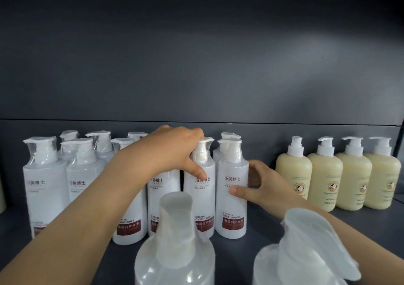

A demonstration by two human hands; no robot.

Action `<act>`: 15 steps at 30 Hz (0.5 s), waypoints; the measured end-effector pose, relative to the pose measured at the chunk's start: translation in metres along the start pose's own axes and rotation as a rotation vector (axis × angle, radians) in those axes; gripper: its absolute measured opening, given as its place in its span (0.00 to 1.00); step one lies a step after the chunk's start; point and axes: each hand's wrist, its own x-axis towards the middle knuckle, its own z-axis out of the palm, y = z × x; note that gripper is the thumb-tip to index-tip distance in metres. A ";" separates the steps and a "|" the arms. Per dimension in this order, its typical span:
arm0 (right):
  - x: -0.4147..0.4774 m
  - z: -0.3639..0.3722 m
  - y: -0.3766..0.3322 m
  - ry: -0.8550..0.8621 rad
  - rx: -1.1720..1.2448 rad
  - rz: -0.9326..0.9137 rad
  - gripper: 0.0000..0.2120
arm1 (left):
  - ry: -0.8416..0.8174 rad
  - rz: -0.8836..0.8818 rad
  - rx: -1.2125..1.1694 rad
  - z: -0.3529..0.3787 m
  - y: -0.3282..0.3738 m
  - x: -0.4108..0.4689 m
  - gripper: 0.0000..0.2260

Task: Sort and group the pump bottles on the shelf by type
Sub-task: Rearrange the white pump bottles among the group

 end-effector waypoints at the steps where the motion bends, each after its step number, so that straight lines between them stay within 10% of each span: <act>1: 0.000 0.001 -0.001 0.017 -0.020 0.000 0.20 | 0.004 -0.001 0.004 0.000 0.000 0.000 0.27; 15: -0.002 -0.008 0.000 -0.068 0.012 -0.009 0.15 | 0.004 -0.040 -0.029 -0.001 0.000 -0.002 0.32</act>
